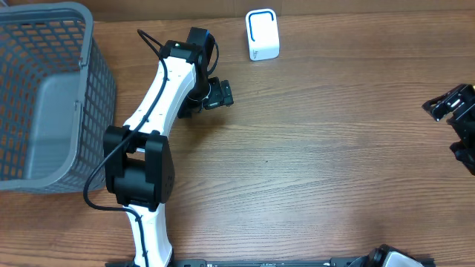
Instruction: Scan the item barcode
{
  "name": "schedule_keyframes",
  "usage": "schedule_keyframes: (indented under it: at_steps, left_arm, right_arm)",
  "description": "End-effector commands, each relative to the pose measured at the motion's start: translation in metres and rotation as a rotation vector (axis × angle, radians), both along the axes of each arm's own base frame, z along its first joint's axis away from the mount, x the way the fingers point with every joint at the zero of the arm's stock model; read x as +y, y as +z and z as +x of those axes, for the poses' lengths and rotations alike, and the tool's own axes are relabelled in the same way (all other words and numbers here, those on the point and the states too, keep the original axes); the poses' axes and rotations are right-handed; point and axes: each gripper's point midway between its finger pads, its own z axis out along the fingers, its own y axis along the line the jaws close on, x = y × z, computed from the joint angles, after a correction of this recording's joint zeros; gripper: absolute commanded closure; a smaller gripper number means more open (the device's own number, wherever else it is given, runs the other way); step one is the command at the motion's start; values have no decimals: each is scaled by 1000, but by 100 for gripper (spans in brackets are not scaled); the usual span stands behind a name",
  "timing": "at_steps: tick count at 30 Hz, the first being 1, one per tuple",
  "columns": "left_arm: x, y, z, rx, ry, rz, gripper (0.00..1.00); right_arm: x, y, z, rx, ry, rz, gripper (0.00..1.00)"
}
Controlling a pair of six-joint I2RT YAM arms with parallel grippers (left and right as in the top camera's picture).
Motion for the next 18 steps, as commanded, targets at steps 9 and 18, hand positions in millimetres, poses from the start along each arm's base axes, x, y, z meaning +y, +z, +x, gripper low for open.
schedule_keyframes:
  at_steps: [9, 18]
  left_arm:
    - [-3, -4, -1, 9, -3, -2, 0]
    - [-3, -4, -1, 9, -3, -2, 0]
  right_arm:
    - [-20, -7, -4, 47, -50, -108, 0]
    - [-21, -7, -4, 50, -48, -116, 0]
